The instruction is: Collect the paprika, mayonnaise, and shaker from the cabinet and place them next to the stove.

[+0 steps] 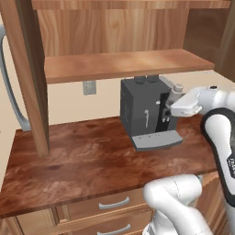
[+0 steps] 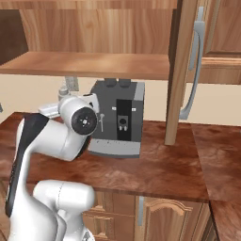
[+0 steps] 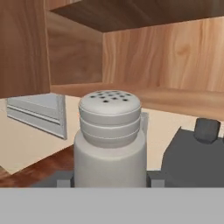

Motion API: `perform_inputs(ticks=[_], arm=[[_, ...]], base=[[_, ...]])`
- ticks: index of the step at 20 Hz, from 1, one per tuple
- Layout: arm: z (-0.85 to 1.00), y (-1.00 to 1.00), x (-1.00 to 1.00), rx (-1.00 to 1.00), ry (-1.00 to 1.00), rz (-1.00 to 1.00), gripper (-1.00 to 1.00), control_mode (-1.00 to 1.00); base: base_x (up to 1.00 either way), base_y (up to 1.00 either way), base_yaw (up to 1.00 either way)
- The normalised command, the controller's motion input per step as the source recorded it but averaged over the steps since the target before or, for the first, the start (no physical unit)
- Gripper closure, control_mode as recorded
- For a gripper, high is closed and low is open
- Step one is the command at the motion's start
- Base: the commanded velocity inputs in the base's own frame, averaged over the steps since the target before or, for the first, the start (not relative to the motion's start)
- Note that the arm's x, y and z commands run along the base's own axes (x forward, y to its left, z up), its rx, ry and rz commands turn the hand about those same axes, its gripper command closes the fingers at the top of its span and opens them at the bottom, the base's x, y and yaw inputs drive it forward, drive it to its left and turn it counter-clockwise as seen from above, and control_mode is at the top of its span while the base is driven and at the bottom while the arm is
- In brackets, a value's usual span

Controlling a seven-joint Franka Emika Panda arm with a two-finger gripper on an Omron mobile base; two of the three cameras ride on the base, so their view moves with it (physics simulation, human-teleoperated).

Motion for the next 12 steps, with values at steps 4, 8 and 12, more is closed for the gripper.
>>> perform_inputs(ticks=[4,8,12], arm=[[-0.10,0.00,-0.25,0.00,0.00,0.06,1.00,1.00],[0.00,0.00,0.00,0.00,0.00,0.00,1.00,1.00],[0.00,0.00,0.00,0.00,0.00,0.00,1.00,1.00]], base=[[-0.75,0.00,0.17],[-1.00,0.10,0.23],[-1.00,0.21,0.27]])
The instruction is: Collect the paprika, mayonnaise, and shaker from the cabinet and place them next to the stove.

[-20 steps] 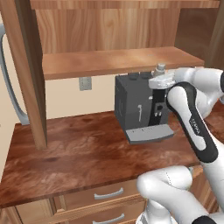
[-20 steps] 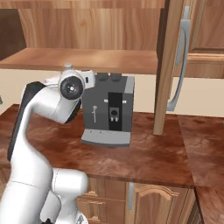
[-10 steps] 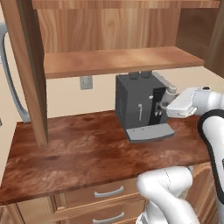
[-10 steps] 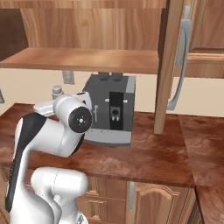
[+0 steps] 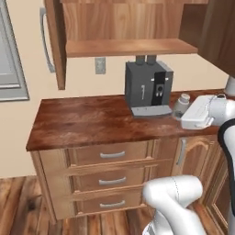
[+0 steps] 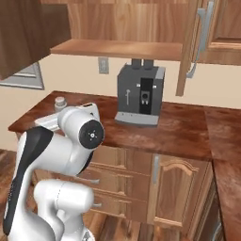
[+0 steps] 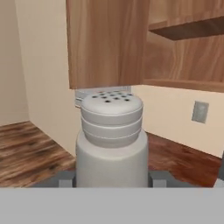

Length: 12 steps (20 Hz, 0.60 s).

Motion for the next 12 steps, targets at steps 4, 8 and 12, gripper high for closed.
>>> perform_inputs(ticks=[4,8,12], arm=[[0.00,0.00,0.00,0.00,0.00,0.00,1.00,1.00],[0.00,0.00,0.00,0.00,0.00,0.00,1.00,1.00],[0.00,0.00,0.00,0.00,0.00,0.00,1.00,1.00]], base=[[-0.92,0.28,0.36],[-0.67,0.33,0.45],[-0.50,0.28,0.49]])
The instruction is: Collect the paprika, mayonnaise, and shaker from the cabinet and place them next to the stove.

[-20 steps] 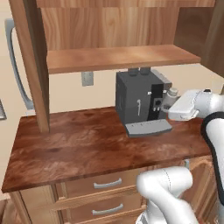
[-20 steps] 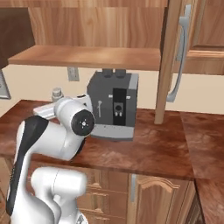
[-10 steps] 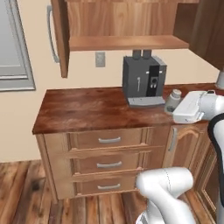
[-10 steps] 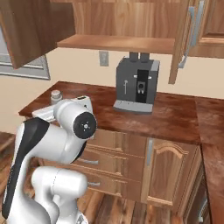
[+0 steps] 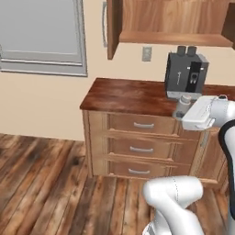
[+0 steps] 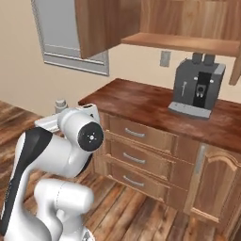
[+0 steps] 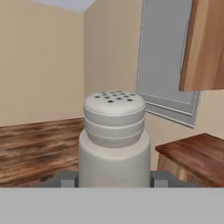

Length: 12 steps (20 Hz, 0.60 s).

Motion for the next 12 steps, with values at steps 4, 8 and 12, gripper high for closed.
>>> perform_inputs(ticks=[4,8,12], arm=[[0.00,0.00,0.00,0.00,0.00,0.00,1.00,1.00],[0.00,0.00,0.00,0.00,0.00,0.00,1.00,1.00],[0.00,0.00,0.00,0.00,0.00,0.00,1.00,1.00]], base=[[-0.36,0.29,0.51],[-0.24,0.33,0.52],[-0.17,0.37,0.54]])
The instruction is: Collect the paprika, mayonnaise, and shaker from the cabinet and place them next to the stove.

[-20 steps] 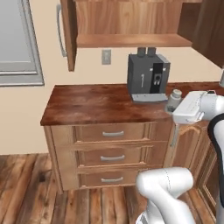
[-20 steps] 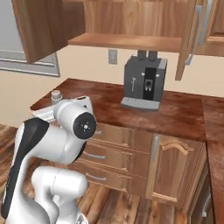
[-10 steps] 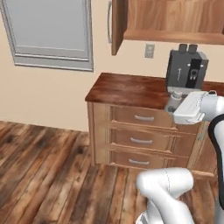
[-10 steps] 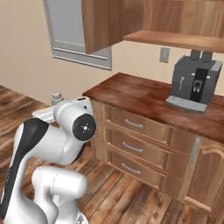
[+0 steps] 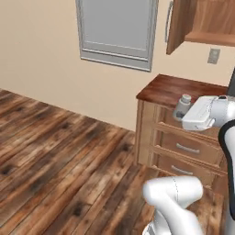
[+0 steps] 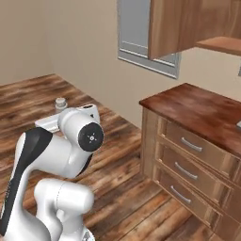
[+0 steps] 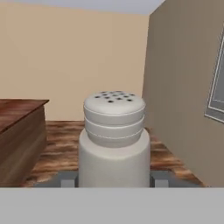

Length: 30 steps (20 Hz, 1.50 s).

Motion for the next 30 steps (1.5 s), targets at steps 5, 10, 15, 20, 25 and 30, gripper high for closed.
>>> perform_inputs(ticks=[5,10,15,20,25,30], arm=[[0.00,0.00,0.00,0.00,0.00,0.00,1.00,1.00],[0.00,0.00,0.00,0.00,0.00,0.00,1.00,1.00],[0.00,0.00,0.00,0.00,0.00,0.00,1.00,1.00],[0.00,0.00,0.00,0.00,0.00,0.00,1.00,1.00],[0.00,0.00,0.00,0.00,0.00,0.00,1.00,1.00],[0.00,0.00,0.00,0.00,0.00,0.00,1.00,1.00]], base=[[-0.10,0.37,0.56],[-0.07,0.41,0.58],[-0.06,0.47,0.57],[-0.10,0.54,0.56],[-0.02,0.94,0.40],[0.11,1.00,0.26]])
